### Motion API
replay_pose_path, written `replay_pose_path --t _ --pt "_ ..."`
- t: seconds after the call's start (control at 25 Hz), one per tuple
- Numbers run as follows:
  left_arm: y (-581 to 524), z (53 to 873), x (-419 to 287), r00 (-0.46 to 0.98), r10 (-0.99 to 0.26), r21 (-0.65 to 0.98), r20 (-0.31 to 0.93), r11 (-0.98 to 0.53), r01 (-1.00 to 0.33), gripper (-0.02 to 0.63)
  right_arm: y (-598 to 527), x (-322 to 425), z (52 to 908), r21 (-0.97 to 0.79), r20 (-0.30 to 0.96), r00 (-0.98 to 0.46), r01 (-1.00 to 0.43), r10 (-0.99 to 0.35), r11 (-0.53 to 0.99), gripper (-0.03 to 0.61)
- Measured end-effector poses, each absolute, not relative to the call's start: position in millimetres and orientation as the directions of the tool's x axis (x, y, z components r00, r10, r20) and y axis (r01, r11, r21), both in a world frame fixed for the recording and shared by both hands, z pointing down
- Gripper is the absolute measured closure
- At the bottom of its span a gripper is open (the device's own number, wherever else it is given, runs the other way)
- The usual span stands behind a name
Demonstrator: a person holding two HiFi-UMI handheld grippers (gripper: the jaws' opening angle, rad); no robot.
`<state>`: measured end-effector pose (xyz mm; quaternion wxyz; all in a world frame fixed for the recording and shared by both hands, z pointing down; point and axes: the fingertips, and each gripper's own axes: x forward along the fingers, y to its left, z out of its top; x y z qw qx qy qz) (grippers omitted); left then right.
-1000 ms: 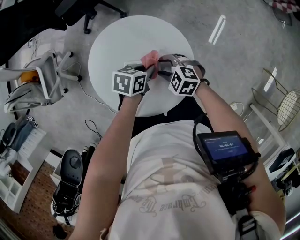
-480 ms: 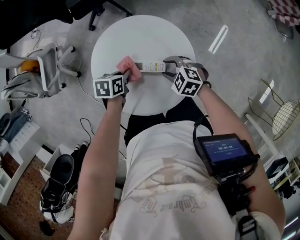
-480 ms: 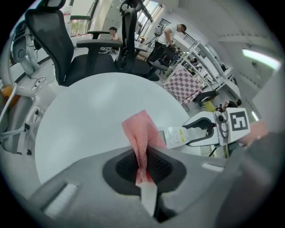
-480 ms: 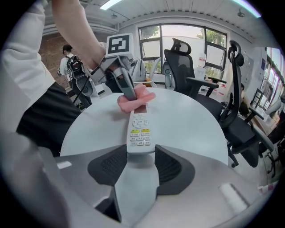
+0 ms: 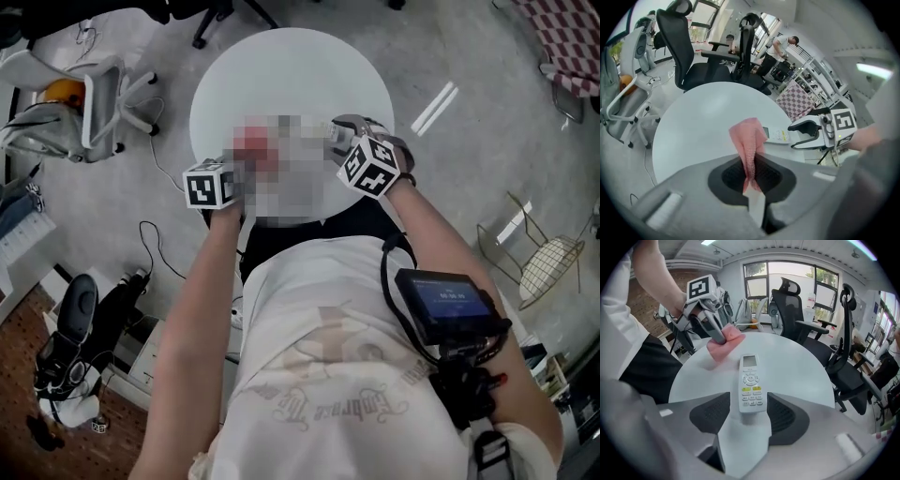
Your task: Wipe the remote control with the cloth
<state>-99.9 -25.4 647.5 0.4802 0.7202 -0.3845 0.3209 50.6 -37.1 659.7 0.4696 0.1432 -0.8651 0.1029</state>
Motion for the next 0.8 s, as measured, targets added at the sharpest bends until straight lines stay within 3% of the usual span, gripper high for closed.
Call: replay_pose_path --t 0.52,0.8 --pt "67.6 614.6 -138.3 0.541 -0.374 0.551 0.753 -0.090 -0.829 0.595 -50.5 -2.6 677.2 0.083 0.951 -0.277 -0.198 -0.137 0.977 0.295" --pt "68.2 617.3 -138.3 0.589 -0.354 0.587 0.726 -0.125 -0.800 0.595 -52.5 4.4 680.1 0.140 0.976 -0.185 0.112 -0.118 0.984 0.284"
